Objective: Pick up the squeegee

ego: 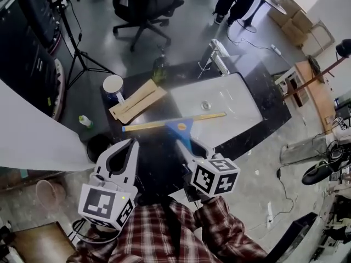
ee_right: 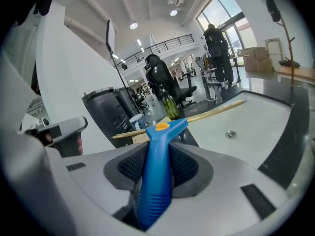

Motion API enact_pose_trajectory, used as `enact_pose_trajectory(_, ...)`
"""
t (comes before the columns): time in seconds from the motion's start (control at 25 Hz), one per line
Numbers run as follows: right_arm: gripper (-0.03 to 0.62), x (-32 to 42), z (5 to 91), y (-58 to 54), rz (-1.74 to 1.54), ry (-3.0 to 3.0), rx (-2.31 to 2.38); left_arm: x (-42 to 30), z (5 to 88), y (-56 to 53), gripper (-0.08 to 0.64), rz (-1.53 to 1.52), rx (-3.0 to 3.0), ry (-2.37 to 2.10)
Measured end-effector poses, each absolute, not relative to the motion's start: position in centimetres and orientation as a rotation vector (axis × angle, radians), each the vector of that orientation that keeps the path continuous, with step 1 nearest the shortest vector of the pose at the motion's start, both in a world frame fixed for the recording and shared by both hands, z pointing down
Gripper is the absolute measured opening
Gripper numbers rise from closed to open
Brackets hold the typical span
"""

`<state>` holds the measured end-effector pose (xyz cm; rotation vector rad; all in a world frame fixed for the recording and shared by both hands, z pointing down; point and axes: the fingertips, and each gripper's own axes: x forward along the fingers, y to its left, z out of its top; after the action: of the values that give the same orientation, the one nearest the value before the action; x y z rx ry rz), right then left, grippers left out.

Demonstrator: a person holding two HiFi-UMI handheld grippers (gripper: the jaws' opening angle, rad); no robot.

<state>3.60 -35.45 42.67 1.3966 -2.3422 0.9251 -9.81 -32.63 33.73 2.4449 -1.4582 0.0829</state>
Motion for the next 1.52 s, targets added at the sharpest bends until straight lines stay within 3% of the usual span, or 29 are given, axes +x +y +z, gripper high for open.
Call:
enact_pose_trajectory(0.6,0.141,3.9,27.5,-34.4,0.537,-2.733,1.476,-9.1,28.7,-32.5,0.009,0.023,2.557,-1.516)
enact_pose_trajectory(1.52,0.141,4.1,26.2,-33.8,0.51,-2.795,1.469,-8.5,28.3,-32.9,0.009,0.013,2.562,-1.518)
